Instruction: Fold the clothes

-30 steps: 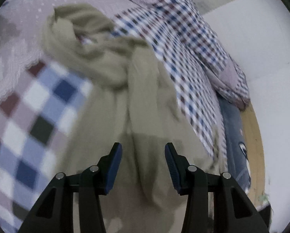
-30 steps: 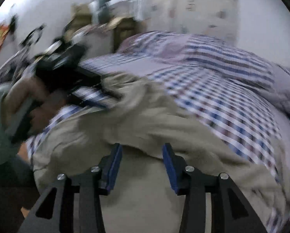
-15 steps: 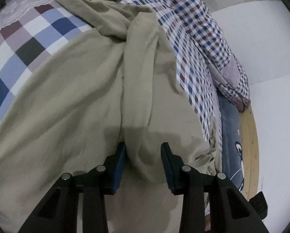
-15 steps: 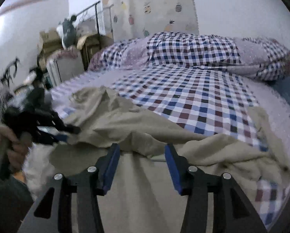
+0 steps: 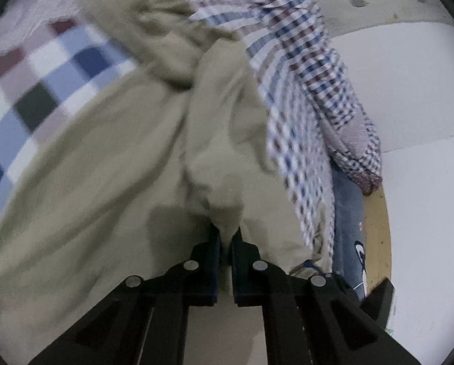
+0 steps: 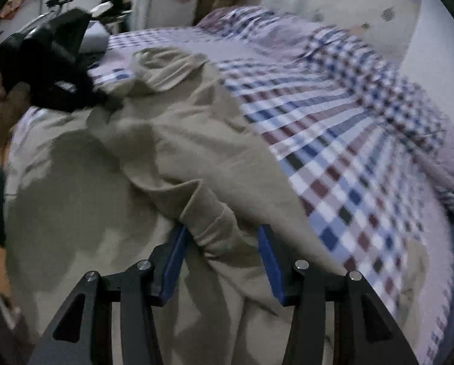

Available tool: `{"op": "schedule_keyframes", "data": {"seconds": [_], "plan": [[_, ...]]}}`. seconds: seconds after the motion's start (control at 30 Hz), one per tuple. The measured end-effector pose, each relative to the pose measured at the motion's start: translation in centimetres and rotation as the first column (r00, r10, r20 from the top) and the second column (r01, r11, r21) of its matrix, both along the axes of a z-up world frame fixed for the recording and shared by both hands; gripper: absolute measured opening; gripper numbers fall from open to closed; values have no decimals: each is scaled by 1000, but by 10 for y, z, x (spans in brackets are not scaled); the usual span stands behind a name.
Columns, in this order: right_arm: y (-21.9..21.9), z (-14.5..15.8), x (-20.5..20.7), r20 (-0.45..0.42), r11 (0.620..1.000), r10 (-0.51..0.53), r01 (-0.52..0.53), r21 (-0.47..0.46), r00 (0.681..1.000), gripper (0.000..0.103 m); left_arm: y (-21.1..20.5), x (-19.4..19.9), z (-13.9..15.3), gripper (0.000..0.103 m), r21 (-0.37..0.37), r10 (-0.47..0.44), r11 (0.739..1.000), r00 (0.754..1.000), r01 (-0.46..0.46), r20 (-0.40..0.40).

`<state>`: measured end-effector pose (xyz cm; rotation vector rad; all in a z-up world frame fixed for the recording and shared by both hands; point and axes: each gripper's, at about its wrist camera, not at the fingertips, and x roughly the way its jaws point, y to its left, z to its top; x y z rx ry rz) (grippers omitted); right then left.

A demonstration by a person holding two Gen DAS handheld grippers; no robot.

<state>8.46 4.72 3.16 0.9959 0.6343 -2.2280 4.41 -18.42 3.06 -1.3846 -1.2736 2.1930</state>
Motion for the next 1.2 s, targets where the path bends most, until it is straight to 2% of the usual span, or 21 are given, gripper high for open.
{"op": "schedule_keyframes", "data": {"seconds": [0.07, 0.1, 0.2, 0.23, 0.33, 0.47, 0.63, 0.8, 0.87, 1.0, 1.1, 1.2], "plan": [[1, 0, -6, 39, 999, 49, -49, 10, 998, 24, -5, -6, 10, 4, 23, 13, 1000, 999, -12, -41], [1, 0, -9, 59, 997, 73, -74, 14, 996, 8, -7, -9, 14, 4, 34, 23, 999, 998, -21, -60], [5, 17, 1, 32, 996, 85, -85, 10, 996, 7, -20, -20, 26, 4, 106, 72, 993, 987, -58, -141], [8, 25, 3, -1, 998, 63, -63, 5, 998, 6, -23, -24, 30, 4, 118, 84, 991, 984, -66, -160], [16, 52, 9, -108, 1000, -18, 17, -13, 994, 6, -27, -39, 40, 3, 143, 96, 987, 976, -68, -198], [26, 91, -5, -230, 992, -123, 123, -16, 965, 6, -11, -80, 68, 3, 134, 84, 990, 967, -53, -242], [38, 128, -62, -306, 974, -215, 227, 2, 927, 6, 15, -156, 119, 3, 47, 49, 998, 955, -37, -293], [54, 149, -148, -293, 951, -294, 310, 7, 910, 6, 36, -240, 162, 3, -68, 21, 997, 947, -45, -321], [62, 151, -184, -289, 939, -323, 344, 22, 901, 6, 49, -274, 170, 3, -143, -5, 989, 948, -42, -318], [79, 146, -251, -285, 914, -362, 398, 77, 887, 5, 75, -341, 162, 3, -252, -41, 967, 965, -27, -261], [93, 137, -299, -271, 894, -400, 438, 95, 875, 5, 95, -380, 141, 3, -321, -38, 947, 980, -27, -193], [101, 118, -340, -263, 870, -438, 479, 116, 860, 5, 114, -410, 115, 3, -390, -38, 920, 986, -29, -163]]}}
